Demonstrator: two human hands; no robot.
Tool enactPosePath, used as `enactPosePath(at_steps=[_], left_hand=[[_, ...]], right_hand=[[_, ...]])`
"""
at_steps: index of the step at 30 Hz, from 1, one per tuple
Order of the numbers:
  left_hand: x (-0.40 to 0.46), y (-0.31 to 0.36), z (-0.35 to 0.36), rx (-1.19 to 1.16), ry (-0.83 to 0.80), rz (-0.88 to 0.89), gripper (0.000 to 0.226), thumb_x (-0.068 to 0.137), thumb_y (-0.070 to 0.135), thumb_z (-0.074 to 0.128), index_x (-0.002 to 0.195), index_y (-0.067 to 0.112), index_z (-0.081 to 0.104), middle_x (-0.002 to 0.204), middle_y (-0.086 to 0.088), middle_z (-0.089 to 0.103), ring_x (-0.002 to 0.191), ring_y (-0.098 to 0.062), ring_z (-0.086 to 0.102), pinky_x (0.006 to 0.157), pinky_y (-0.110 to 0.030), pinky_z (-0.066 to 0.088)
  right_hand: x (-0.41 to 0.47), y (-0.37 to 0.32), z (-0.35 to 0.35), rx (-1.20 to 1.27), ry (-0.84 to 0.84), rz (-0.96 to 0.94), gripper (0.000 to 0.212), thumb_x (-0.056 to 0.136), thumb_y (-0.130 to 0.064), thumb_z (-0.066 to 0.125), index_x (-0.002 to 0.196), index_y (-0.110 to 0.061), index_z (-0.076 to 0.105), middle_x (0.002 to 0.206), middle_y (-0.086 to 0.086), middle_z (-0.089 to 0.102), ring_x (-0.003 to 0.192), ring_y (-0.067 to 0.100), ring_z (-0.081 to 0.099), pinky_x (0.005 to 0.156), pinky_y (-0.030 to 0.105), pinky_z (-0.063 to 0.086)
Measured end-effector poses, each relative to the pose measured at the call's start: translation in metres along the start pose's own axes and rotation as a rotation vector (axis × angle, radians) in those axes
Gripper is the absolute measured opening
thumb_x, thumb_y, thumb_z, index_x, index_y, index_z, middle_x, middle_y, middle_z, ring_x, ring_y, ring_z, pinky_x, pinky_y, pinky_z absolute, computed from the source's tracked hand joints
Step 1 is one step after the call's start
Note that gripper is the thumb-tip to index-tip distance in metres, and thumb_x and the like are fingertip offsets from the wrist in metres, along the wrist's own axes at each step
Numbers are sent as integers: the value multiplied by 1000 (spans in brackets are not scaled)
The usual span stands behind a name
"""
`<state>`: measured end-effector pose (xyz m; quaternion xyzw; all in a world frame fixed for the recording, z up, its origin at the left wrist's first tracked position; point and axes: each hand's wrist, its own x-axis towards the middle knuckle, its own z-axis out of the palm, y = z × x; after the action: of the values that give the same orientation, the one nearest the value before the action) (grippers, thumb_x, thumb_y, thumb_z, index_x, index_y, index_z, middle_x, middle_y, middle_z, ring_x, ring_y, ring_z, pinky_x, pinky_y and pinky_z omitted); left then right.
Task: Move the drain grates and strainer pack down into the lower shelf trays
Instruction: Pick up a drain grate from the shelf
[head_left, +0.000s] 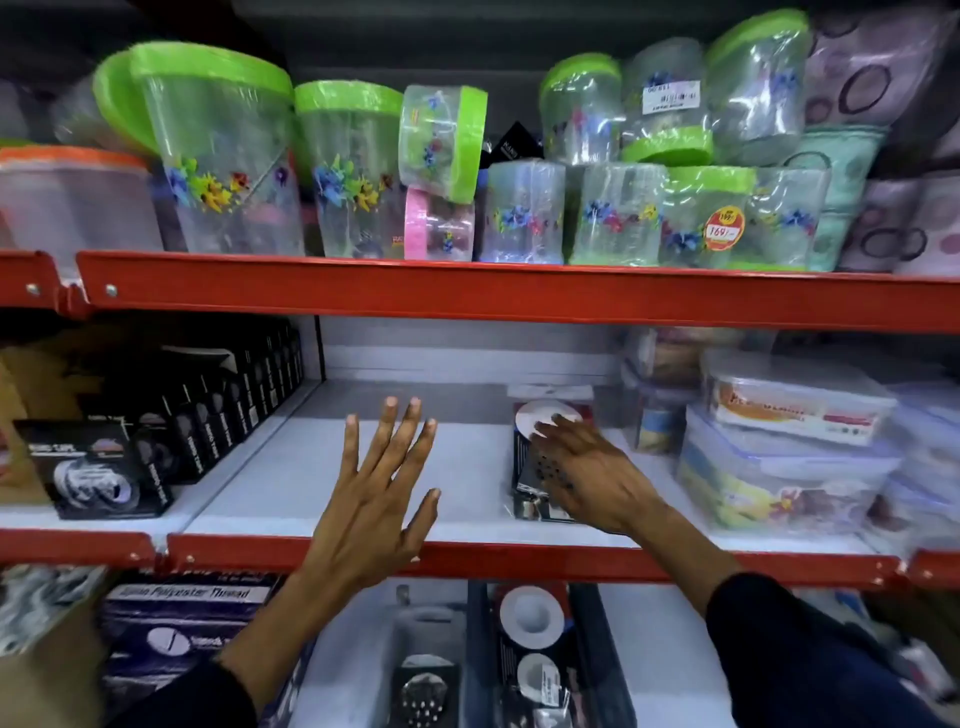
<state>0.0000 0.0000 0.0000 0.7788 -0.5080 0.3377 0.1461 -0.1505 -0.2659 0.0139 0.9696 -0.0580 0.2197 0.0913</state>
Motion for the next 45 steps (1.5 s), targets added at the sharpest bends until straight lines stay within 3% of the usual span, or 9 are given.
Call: enactPosePath(at_steps=[3,6,10,13,20,31,36,41,45], left_hand=[[-11,-10,16,1,-129,-59,70,99,50,30,157,17,8,168,-6,0,155,-25,-5,122,-60,7],[-20,-20,34,-15,-213,-99,68,100,54,23,157,20,7,168,-4,-4,154,-21,-13,123,-57,1],[-27,-34,42,-50,-265,-145,67,99,58,18,157,24,9,167,-2,-9,153,-18,-17,125,-57,0],[-27,-45,44,-87,-264,-164,68,99,60,17,157,25,11,167,0,-9,153,-15,-19,125,-55,-3],[-28,-73,55,-161,-306,-271,70,97,58,12,156,22,15,167,2,-6,151,-13,-22,124,-54,-8],[-29,-80,64,-155,-351,-306,77,88,48,14,157,16,6,167,-2,-6,150,-15,-26,123,-51,-13],[-30,-82,68,-156,-333,-291,79,86,50,16,157,17,7,167,-1,-5,151,-14,-24,124,-52,-12],[-32,-84,72,-127,-322,-279,78,87,51,15,157,17,8,166,-1,-5,151,-14,-23,124,-52,-12],[-33,-83,72,-137,-306,-267,79,87,52,15,156,15,13,166,-3,0,153,-17,-19,124,-52,-11]], right_hand=[[6,13,20,105,-318,170,81,91,-49,59,157,-19,23,166,10,21,154,30,16,127,40,14],[15,19,26,106,-471,257,91,85,-60,60,158,-23,18,166,10,17,151,33,21,124,42,20],[25,26,22,131,-442,251,89,73,-65,65,148,-34,29,142,4,47,126,31,48,104,41,42],[31,31,21,118,-422,232,88,70,-68,70,142,-34,33,134,4,51,121,30,50,98,42,44],[67,-4,-1,212,-281,71,97,64,-80,59,147,-42,27,150,-2,41,135,25,38,114,46,34],[115,-95,63,321,-629,-58,87,81,-72,60,152,-32,30,158,3,34,141,27,33,114,44,34],[103,-87,62,352,-608,-82,87,87,-72,50,157,-35,14,169,-2,6,155,24,5,126,45,7],[73,-45,41,236,-294,70,82,94,-63,45,159,-29,8,169,-1,5,155,23,4,126,41,5],[49,-2,25,109,-412,319,97,83,-57,62,159,-25,10,167,9,14,153,33,12,126,48,14]])
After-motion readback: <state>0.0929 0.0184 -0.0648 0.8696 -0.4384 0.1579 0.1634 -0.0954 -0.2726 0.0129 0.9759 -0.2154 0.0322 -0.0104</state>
